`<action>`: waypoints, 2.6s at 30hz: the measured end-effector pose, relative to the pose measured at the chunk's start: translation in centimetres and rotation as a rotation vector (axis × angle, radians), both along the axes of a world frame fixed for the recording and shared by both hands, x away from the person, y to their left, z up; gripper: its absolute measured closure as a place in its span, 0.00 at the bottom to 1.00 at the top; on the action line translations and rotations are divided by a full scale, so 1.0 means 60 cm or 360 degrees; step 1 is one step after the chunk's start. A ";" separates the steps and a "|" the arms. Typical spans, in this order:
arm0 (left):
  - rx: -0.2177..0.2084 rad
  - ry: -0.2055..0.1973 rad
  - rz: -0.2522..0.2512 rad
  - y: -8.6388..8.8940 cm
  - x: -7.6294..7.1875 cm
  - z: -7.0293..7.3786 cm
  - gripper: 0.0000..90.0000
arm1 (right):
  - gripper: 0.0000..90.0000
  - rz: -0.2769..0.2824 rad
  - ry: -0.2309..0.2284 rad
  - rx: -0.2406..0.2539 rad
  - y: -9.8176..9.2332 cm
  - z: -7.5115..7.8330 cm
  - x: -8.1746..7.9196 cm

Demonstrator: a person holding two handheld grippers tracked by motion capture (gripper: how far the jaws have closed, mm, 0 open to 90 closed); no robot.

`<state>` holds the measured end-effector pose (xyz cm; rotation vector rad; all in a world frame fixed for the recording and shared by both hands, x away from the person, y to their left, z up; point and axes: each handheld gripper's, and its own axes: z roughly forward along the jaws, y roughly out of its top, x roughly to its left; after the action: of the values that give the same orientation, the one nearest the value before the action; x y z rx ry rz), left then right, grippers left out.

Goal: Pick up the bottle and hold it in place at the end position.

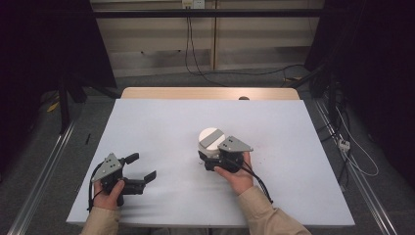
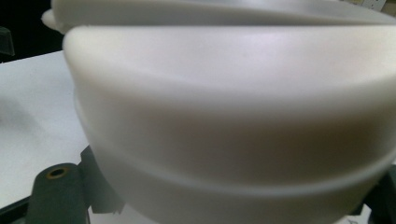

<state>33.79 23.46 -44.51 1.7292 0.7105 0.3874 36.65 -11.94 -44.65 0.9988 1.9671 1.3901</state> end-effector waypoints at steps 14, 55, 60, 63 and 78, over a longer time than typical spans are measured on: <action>0.0007 0.0000 -0.0001 0.001 0.001 -0.001 0.04 | 0.20 -0.0015 0.0012 0.0028 -0.007 0.006 0.022; 0.0007 0.0005 -0.0006 -0.002 0.001 -0.002 0.04 | 0.20 -0.0050 0.0066 0.0008 -0.014 0.005 0.083; 0.0007 0.0006 -0.0005 -0.002 0.001 -0.002 0.04 | 0.20 -0.0058 0.0080 0.0010 -0.013 0.002 0.089; 0.0007 0.0006 -0.0005 -0.001 0.001 -0.002 0.04 | 0.20 -0.0053 0.0079 0.0012 -0.011 0.004 0.091; 0.0010 0.0007 -0.0004 -0.001 0.002 -0.003 0.04 | 0.20 -0.0049 0.0073 0.0026 -0.005 0.004 0.107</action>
<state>33.89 23.42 -44.70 1.7373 0.7108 0.3846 43.05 -12.21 -44.43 1.0732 1.9680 1.3796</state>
